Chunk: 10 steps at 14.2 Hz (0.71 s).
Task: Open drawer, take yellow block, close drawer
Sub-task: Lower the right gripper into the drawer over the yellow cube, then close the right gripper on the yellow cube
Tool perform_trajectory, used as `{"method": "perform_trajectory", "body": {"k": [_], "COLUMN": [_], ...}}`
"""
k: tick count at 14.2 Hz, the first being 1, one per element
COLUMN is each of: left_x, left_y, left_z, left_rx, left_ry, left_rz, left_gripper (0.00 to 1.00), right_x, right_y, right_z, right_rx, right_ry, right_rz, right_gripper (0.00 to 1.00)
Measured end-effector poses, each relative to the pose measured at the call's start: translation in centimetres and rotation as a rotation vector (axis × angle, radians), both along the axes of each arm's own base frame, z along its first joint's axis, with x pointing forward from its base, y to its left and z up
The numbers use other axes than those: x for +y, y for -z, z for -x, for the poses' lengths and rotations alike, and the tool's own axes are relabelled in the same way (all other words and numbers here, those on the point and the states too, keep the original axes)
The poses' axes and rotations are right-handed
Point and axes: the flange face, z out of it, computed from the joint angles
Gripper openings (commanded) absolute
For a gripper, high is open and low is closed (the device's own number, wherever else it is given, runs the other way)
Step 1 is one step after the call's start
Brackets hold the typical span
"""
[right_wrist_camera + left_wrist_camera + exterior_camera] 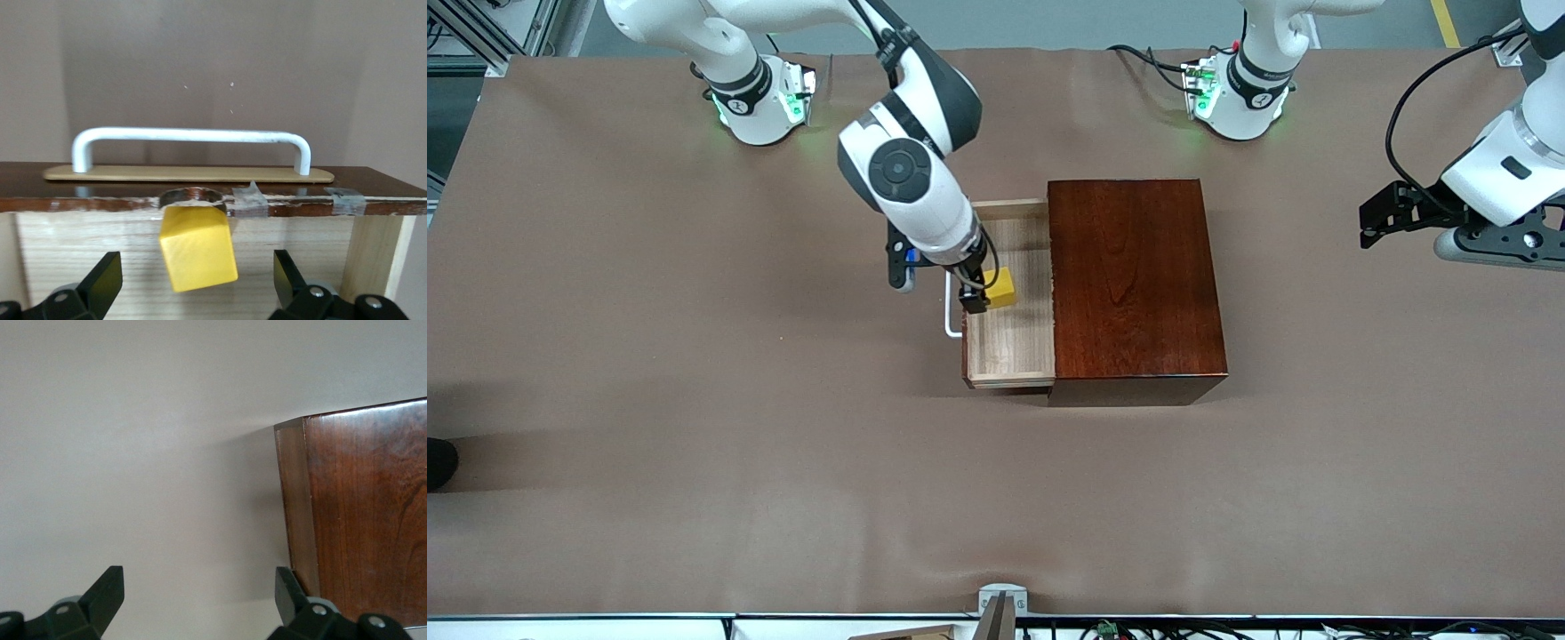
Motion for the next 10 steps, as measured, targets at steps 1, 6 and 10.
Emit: {"method": "perform_trajectory", "body": {"k": [1,6,10], "left_x": [0.1,0.1,-0.1], "left_y": [0.0,0.0,-0.1], "left_z": [0.0,-0.1,-0.1], "left_rx": [-0.001,-0.005,-0.010], "left_ry": [-0.002,-0.003,0.002], "left_rz": [0.000,0.000,0.001], "left_gripper": [1.00,1.00,1.00], "right_x": [0.3,1.1,2.0], "right_y": [0.4,2.3,3.6], "right_z": [0.2,0.4,1.0], "right_rx": [0.001,-0.006,-0.006], "right_ry": [0.005,0.008,0.008], "right_rz": [0.002,0.002,0.008], "right_gripper": [1.00,1.00,1.00]}}
